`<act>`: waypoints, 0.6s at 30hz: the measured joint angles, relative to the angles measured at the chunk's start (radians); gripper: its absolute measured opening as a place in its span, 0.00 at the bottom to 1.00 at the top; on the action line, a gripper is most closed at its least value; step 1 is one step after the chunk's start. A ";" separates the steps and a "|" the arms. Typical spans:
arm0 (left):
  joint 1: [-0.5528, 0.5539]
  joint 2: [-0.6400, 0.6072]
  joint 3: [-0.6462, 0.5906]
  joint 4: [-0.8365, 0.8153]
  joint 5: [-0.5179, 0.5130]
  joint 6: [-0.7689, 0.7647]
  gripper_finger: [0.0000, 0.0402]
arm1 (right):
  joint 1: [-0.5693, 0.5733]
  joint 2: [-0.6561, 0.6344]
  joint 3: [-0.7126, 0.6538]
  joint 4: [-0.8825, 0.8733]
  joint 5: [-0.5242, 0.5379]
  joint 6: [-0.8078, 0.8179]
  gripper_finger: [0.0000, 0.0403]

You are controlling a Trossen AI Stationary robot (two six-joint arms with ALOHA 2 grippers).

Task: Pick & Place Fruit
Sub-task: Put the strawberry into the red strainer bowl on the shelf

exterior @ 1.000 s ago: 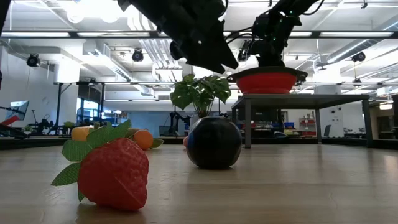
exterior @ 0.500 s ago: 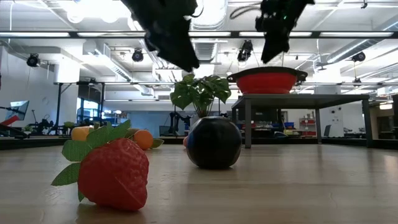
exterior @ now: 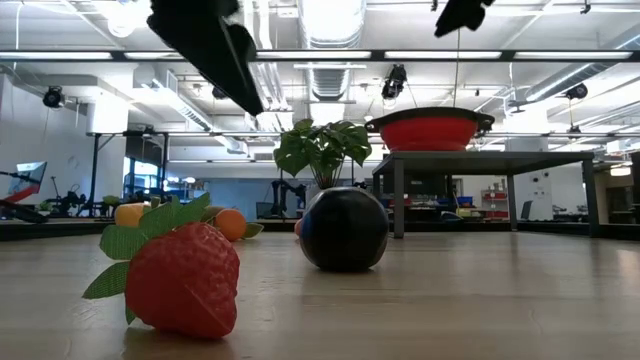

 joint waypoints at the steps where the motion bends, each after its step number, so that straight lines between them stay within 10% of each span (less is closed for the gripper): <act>1: -0.031 0.000 0.000 0.005 -0.015 -0.019 0.74 | 0.012 -0.010 0.000 0.000 0.000 0.001 0.35; 18: -0.263 0.067 -0.129 0.250 -0.180 -0.191 0.74 | 0.031 -0.027 -0.001 0.018 0.106 0.038 0.42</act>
